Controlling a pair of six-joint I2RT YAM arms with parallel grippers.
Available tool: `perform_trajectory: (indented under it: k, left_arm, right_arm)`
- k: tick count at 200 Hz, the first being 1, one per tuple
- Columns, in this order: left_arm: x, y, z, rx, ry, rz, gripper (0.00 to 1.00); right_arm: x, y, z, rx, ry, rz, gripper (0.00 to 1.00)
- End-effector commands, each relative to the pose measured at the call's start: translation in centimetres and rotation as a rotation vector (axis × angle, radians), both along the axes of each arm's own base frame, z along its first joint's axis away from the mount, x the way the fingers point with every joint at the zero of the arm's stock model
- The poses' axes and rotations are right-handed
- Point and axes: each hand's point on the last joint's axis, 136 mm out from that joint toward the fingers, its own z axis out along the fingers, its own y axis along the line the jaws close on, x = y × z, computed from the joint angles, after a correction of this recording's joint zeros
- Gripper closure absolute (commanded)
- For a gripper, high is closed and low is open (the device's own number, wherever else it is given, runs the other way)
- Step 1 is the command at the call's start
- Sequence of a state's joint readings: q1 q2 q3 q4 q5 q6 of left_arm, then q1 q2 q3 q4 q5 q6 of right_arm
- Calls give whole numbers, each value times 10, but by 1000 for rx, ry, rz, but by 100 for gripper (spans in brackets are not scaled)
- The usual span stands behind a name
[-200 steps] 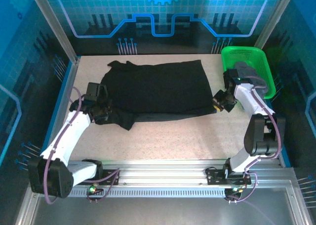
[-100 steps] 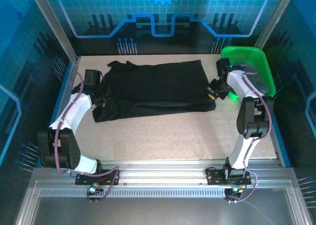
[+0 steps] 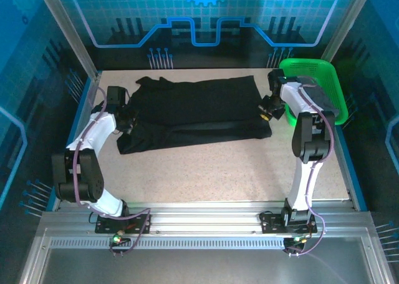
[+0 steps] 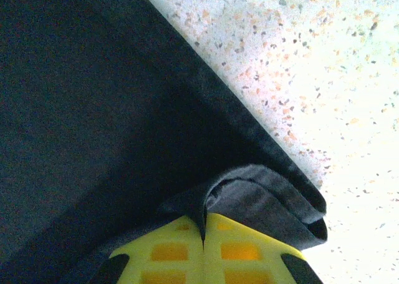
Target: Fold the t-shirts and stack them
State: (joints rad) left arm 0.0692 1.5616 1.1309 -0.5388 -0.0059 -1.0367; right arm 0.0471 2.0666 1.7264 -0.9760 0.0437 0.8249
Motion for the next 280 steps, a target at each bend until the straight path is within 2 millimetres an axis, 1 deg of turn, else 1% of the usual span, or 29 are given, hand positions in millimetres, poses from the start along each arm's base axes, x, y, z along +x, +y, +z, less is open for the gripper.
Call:
perform_trajectory:
  k: [1, 27, 54, 63, 66, 70, 82, 89, 92, 100, 106, 112, 120, 127, 128, 133, 142, 145, 152, 153, 156, 157, 172, 182, 199, 228, 254, 264, 280]
  left_arm:
    - [10, 4, 0, 8, -8, -27, 100]
    - [19, 7, -8, -5, 0, -28, 100]
    - [39, 8, -14, -38, 7, -51, 100]
    - [47, 7, -18, -56, 13, -63, 99]
    - [49, 8, -19, -62, 18, -64, 97]
    - [52, 8, -21, -70, 23, -68, 92]
    - [62, 7, -22, -102, 17, -91, 68]
    - [65, 8, -20, -100, 23, -101, 53]
    - [65, 9, -17, -93, 24, -106, 49]
    - [63, 13, -11, -65, 33, -112, 41]
    - [58, 17, -6, -38, 42, -110, 39]
    - [49, 20, -1, -13, 54, -100, 36]
    - [34, 25, 2, 16, 78, -82, 36]
    - [18, 28, 3, 29, 101, -66, 36]
    - [16, 29, 3, 30, 102, -63, 36]
    - [2, 30, 0, 33, 126, -49, 36]
    - [-21, 31, -9, 18, 156, -24, 38]
    - [-29, 32, -11, 13, 165, -13, 38]
    - [-45, 32, -18, -7, 176, 12, 40]
    - [-47, 32, -20, -10, 178, 14, 40]
    - [-53, 32, -23, -21, 178, 25, 41]
    - [-55, 31, -24, -25, 180, 28, 41]
    - [-77, 28, -41, -74, 195, 61, 42]
    - [-86, 25, -52, -103, 220, 72, 42]
    - [-94, 23, -68, -140, 251, 94, 40]
    - [-95, 29, -86, -148, 277, 142, 39]
    - [-84, 35, -97, -142, 281, 157, 43]
    - [-78, 38, -97, -135, 271, 159, 47]
    - [-70, 42, -97, -121, 258, 163, 54]
  right_arm:
    - [7, 0, 2, -30, 7, 16, 100]
    - [13, 0, -4, -34, 26, 15, 100]
    - [25, 3, -9, -22, 25, 44, 100]
    - [31, 7, -10, -5, 26, 69, 94]
    - [33, 8, -10, 2, 25, 82, 89]
    - [35, 9, -9, 8, 21, 91, 86]
    - [40, 12, -4, 23, 3, 128, 73]
    - [42, 14, 3, 30, -18, 145, 65]
    - [42, 14, 6, 30, -26, 150, 62]
    - [41, 15, 16, 28, -53, 166, 54]
    - [38, 14, 25, 23, -73, 178, 49]
    - [34, 14, 31, 18, -84, 186, 47]
    - [25, 12, 40, 9, -97, 198, 44]
    - [15, 11, 39, 7, -92, 204, 43]
    - [14, 11, 42, 7, -99, 205, 43]
    - [3, 10, 40, 7, -90, 207, 43]
    - [-11, 10, 39, 9, -94, 207, 42]
    - [-19, 10, 35, 15, -88, 209, 42]
    - [-30, 10, 31, 22, -89, 208, 42]
    - [-34, 9, 29, 24, -86, 208, 42]
    - [-36, 9, 30, 26, -94, 207, 42]
    - [-41, 9, 27, 29, -87, 207, 42]
    - [-60, 6, 13, 46, -88, 198, 42]
    - [-70, 4, 4, 62, -88, 182, 41]
    - [-77, -2, -10, 93, -92, 144, 41]
    - [-70, -5, -30, 115, -92, 96, 41]
    - [-54, -4, -42, 115, -85, 77, 45]
    - [-44, -3, -42, 111, -100, 78, 46]
    - [-33, -2, -43, 104, -100, 79, 48]
